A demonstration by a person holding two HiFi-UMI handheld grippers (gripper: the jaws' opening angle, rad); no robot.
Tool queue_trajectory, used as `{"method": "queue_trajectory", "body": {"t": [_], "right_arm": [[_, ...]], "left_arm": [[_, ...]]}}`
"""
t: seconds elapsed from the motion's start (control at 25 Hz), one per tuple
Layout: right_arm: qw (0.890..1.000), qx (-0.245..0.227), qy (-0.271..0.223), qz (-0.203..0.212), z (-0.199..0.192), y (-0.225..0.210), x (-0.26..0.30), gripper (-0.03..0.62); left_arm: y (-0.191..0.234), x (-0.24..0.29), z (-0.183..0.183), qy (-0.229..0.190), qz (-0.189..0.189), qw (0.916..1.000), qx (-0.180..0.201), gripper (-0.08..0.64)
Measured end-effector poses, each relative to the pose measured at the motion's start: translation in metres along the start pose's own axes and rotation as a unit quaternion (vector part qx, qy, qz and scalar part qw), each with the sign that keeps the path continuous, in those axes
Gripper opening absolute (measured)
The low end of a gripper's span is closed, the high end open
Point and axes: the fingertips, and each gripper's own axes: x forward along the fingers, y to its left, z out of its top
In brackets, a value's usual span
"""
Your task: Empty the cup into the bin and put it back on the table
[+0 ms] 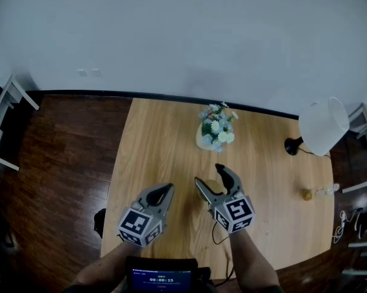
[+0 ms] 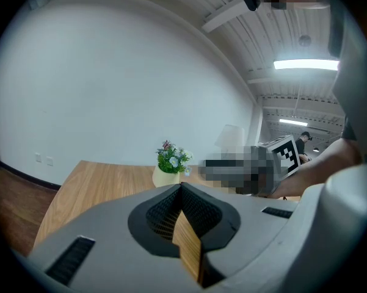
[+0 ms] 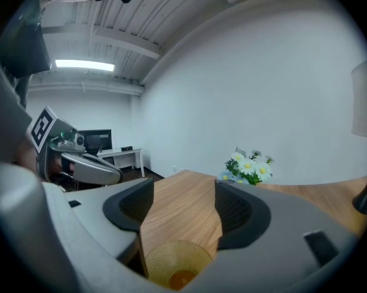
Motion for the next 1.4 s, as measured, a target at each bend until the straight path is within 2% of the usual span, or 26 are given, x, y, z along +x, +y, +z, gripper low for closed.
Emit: {"method": "queue_trajectory", "body": {"t": [0.08, 0.16, 0.24, 0.6, 0.64, 0.68, 1.12, 1.4], "right_arm": [[1.0, -0.006, 0.019, -0.001, -0.012, -0.002, -0.001, 0.354], [0.999, -0.008, 0.036, 0.002, -0.022, -0.001, -0.001, 0.354], [0.999, -0.005, 0.045, 0.006, -0.031, 0.001, -0.003, 0.411], [0.997, -0.008, 0.079, 0.013, -0.061, 0.005, -0.013, 0.413], [0.996, -0.006, 0.084, 0.017, -0.065, 0.006, -0.014, 0.456], [0.996, -0.006, 0.09, 0.021, -0.069, 0.007, -0.014, 0.462], [0.991, -0.019, 0.132, 0.014, -0.11, 0.006, -0.011, 0.46], [0.989, -0.01, 0.143, 0.021, -0.125, 0.005, -0.004, 0.46]], "left_arm": [[-0.001, 0.0, -0.005, 0.006, 0.0, 1.0, -0.004, -0.009], [-0.003, -0.001, -0.008, 0.01, -0.001, 0.9999, -0.007, -0.009], [-0.005, -0.003, -0.012, 0.014, -0.001, 0.9999, -0.007, -0.009], [-0.016, -0.006, -0.03, 0.029, -0.006, 0.9995, -0.01, -0.009], [-0.016, -0.006, -0.032, 0.031, -0.006, 0.9994, -0.009, -0.009], [-0.017, -0.006, -0.034, 0.033, -0.005, 0.9994, -0.009, -0.009], [-0.011, -0.006, -0.072, 0.055, 0.016, 0.9983, -0.014, -0.009], [-0.01, -0.006, -0.095, 0.073, 0.018, 0.9969, -0.019, -0.009]]}}
